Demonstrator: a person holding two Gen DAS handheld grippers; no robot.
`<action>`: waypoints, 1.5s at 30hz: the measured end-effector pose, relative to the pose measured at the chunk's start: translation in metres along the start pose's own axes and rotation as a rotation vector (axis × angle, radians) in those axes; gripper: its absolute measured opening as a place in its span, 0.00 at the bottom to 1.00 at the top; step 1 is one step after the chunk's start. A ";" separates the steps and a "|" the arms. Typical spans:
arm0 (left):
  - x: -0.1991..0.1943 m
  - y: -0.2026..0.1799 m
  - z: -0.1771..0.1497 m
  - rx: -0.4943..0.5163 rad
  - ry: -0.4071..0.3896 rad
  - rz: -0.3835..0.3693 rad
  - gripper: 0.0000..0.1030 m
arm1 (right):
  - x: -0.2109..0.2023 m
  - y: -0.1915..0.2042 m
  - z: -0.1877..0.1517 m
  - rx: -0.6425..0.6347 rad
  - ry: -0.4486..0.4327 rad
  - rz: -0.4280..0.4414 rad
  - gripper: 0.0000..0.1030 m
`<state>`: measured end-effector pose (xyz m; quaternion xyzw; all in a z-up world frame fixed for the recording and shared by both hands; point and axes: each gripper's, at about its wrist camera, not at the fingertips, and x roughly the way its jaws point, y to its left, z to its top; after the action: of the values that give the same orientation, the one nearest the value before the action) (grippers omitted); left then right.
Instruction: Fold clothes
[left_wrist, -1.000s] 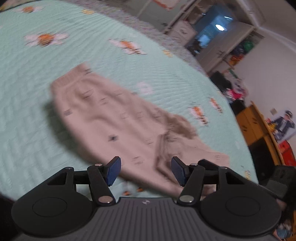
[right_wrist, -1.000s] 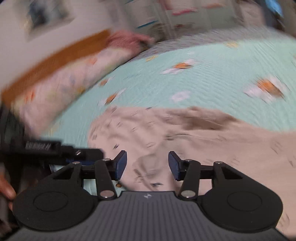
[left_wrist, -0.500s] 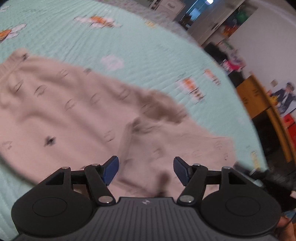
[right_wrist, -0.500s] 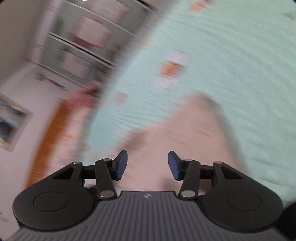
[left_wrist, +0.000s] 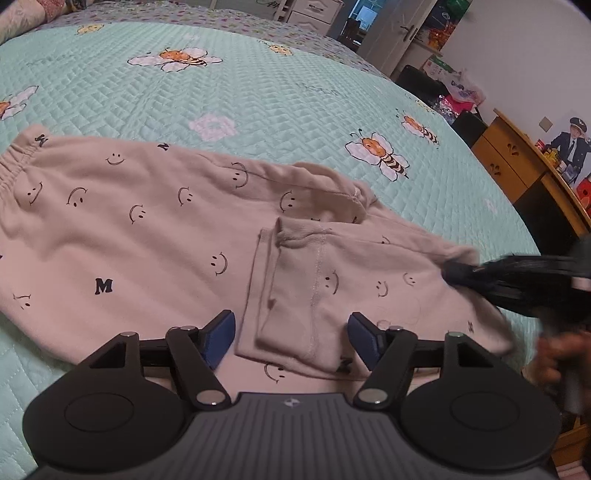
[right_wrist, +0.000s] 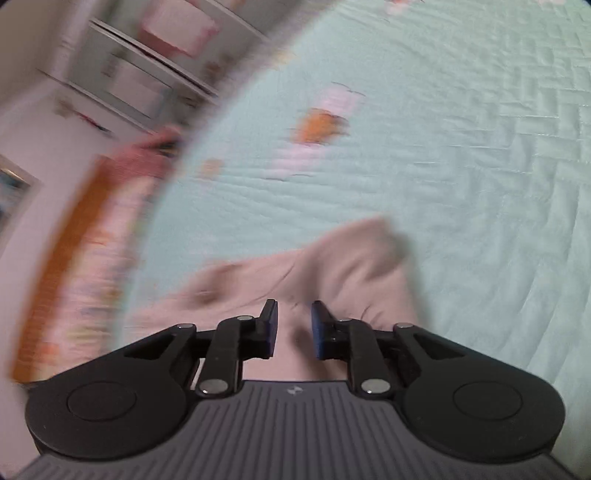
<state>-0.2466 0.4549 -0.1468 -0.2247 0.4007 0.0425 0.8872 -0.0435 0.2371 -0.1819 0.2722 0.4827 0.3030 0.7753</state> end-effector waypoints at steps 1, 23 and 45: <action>0.000 0.002 0.000 -0.008 0.002 -0.007 0.68 | 0.001 -0.012 0.002 0.069 -0.026 0.028 0.00; -0.018 -0.048 0.015 0.219 -0.132 -0.007 0.68 | 0.105 0.120 0.070 -0.139 0.367 0.298 0.54; 0.039 -0.031 0.026 0.051 0.047 -0.151 0.69 | 0.186 0.135 0.048 0.041 0.863 0.313 0.70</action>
<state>-0.1938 0.4341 -0.1486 -0.2326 0.4041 -0.0400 0.8838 0.0379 0.4573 -0.1754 0.2060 0.7203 0.4926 0.4429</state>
